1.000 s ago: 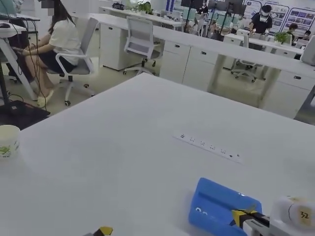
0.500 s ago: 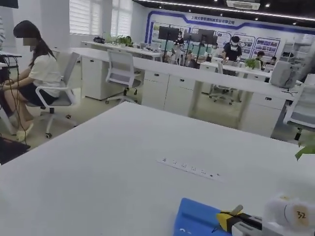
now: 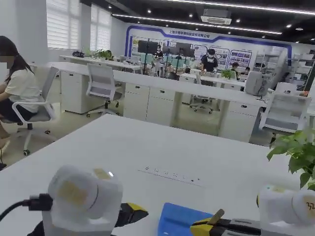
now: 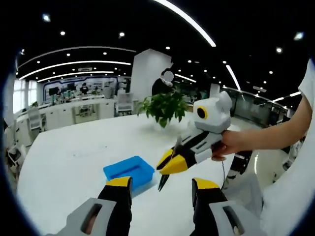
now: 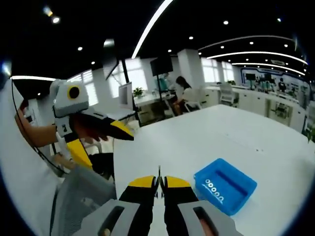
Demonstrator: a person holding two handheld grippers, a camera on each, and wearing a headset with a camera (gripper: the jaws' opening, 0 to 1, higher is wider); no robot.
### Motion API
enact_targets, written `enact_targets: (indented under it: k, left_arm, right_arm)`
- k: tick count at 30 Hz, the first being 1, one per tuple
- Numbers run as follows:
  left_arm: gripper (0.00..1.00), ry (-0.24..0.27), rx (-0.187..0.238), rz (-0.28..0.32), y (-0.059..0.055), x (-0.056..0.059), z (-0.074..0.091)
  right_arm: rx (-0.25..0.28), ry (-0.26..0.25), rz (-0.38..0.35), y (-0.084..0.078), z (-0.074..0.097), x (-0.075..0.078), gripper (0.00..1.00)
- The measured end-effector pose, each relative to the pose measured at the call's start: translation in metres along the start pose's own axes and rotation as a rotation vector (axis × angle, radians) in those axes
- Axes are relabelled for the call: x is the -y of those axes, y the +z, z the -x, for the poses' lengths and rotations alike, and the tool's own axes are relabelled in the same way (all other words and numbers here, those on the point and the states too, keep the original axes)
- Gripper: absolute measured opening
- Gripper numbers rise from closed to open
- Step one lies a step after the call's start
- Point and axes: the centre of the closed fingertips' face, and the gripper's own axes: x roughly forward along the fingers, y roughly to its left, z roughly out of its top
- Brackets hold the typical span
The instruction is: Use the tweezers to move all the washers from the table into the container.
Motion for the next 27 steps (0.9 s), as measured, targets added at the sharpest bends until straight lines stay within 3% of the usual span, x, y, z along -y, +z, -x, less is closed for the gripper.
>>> enact_targets:
  k: [2, 4, 5, 7, 9, 13, 16, 17, 21, 24, 27]
  left_arm:
    - [0.43, -0.057, 0.016, 0.024, 0.010, 0.010, -0.003]
    - [0.40, -0.121, 0.036, 0.080, 0.017, 0.019, -0.005]
    - [0.39, -0.155, 0.024, 0.096, 0.016, 0.022, -0.004]
    - [0.34, -0.166, 0.015, 0.077, 0.015, 0.022, -0.002]
    - [0.29, -0.200, -0.024, 0.053, 0.009, 0.026, -0.001]
    - [0.25, -0.226, -0.061, 0.047, 0.001, 0.029, -0.004]
    - [0.17, -0.247, -0.087, 0.019, -0.007, 0.032, -0.009]
    - [0.14, -0.243, -0.071, 0.016, -0.006, 0.030, -0.010]
    - [0.08, -0.242, -0.070, 0.019, -0.010, 0.029, -0.014]
    - [0.02, -0.247, -0.055, -0.011, -0.013, 0.030, -0.014]
    - [0.01, -0.257, -0.063, 0.019, -0.015, 0.030, -0.013]
  right_arm:
    - [-0.061, 0.059, 0.027, -0.009, -0.004, -0.019, 0.03]
    - [-0.015, 0.098, 0.061, -0.002, -0.010, -0.034, 0.03]
    - [-0.007, 0.122, 0.056, 0.000, -0.012, -0.040, 0.03]
    - [-0.032, 0.167, 0.005, -0.001, -0.014, -0.049, 0.03]
    - [-0.039, 0.185, 0.011, 0.002, -0.017, -0.051, 0.03]
    - [-0.054, 0.226, 0.099, 0.005, -0.020, -0.062, 0.03]
    - [-0.076, 0.237, 0.096, 0.003, -0.024, -0.064, 0.03]
    - [-0.090, 0.237, 0.092, 0.000, -0.024, -0.065, 0.03]
    - [-0.092, 0.244, 0.113, -0.007, -0.025, -0.067, 0.03]
    - [-0.099, 0.234, 0.075, -0.011, -0.026, -0.062, 0.03]
    - [-0.100, 0.245, 0.064, -0.012, -0.026, -0.064, 0.03]
